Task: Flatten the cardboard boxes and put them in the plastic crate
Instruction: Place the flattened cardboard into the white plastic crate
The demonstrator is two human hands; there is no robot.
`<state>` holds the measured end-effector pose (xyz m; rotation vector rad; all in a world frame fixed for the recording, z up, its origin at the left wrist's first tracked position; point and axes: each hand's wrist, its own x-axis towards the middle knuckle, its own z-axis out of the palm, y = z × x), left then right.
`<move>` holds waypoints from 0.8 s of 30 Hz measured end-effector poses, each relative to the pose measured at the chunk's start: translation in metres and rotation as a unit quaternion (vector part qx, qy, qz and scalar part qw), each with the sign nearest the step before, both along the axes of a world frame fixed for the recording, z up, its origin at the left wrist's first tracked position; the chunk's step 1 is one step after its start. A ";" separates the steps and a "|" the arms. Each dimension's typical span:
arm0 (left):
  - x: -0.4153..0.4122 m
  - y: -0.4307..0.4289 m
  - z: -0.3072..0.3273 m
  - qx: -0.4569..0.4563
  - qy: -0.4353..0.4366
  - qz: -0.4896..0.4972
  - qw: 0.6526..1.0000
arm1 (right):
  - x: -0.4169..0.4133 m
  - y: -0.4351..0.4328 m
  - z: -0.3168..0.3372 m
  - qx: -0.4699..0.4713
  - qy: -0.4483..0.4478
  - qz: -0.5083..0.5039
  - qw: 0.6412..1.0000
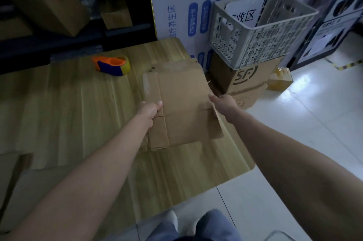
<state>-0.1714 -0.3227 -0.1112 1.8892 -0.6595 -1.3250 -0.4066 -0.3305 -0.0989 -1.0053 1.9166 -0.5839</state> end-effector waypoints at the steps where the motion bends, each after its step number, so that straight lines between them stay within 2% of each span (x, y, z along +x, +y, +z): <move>1: 0.008 -0.007 0.001 0.006 -0.002 0.010 1.000 | 0.002 -0.009 0.000 0.000 0.004 0.000 1.000; 5: 0.031 -0.029 0.001 0.032 0.011 0.047 0.998 | 0.003 -0.047 -0.005 0.021 0.012 -0.003 1.000; 12: 0.043 -0.056 -0.020 0.019 -0.007 0.106 0.994 | 0.004 -0.111 -0.034 0.105 0.029 0.086 0.990; 15: 0.039 -0.062 -0.032 0.022 -0.020 0.138 0.990 | 0.004 -0.133 -0.053 0.133 -0.002 0.114 0.985; 24: 0.033 -0.053 -0.051 0.049 -0.015 0.210 0.976 | 0.016 -0.171 -0.077 0.185 -0.070 0.082 0.977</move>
